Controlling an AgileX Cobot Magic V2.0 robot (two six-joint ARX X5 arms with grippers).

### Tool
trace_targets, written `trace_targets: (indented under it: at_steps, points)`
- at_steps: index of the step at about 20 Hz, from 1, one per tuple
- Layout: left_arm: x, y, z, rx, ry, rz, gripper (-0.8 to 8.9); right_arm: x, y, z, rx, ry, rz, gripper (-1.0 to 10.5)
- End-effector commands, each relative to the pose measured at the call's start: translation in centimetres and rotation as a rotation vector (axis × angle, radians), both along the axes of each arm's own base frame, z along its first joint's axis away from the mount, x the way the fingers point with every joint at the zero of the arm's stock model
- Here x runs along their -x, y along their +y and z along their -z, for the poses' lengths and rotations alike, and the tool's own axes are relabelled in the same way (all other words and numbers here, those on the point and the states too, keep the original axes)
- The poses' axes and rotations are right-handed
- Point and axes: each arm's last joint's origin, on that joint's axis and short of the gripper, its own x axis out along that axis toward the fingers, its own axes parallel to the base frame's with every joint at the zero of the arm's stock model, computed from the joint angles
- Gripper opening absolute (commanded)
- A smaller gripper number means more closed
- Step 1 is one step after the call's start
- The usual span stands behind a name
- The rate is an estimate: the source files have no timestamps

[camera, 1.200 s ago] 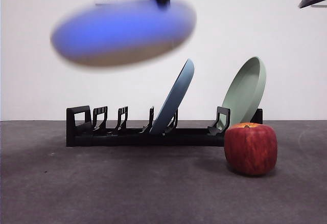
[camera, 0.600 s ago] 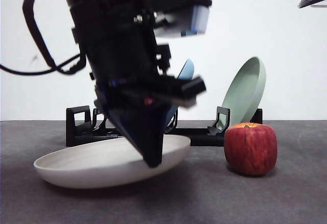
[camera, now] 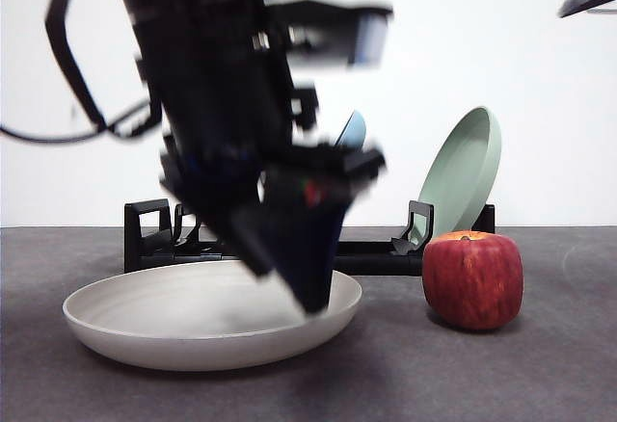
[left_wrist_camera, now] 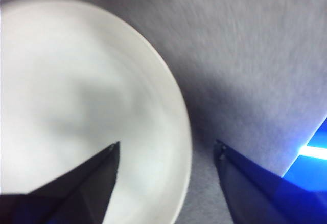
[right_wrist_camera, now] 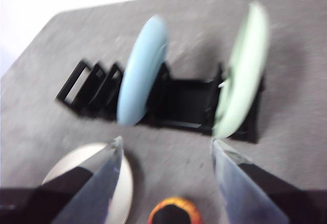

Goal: Take the yellow plate from the plate rack,put the plate on the table,take the apple from the table,put the apple in the plate

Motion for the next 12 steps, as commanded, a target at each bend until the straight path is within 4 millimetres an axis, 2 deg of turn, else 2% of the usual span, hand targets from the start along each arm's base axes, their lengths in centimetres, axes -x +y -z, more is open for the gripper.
trace_targets:
  at_steps: [1,4,7,9,12]
  points:
    - [0.4,1.0,-3.3,0.09,-0.075,-0.033,3.19,0.1,0.9,-0.2,0.048,0.006,-0.063,4.2]
    - [1.7,3.7,-8.8,0.248,-0.222,-0.094,3.17,-0.1,2.3,-0.8,0.092,0.056,-0.143,4.2]
    - [3.7,7.5,-15.0,0.441,-0.393,-0.158,3.14,-0.8,4.5,-0.9,0.214,0.103,-0.176,4.2]
    - [5.4,10.8,-18.8,0.565,-0.515,-0.218,3.14,-1.5,6.2,0.1,0.286,0.158,-0.221,4.2]
    - [7.7,15.1,-22.2,0.683,-0.63,-0.302,3.14,-3.0,8.5,2.7,0.387,0.243,-0.233,4.2]
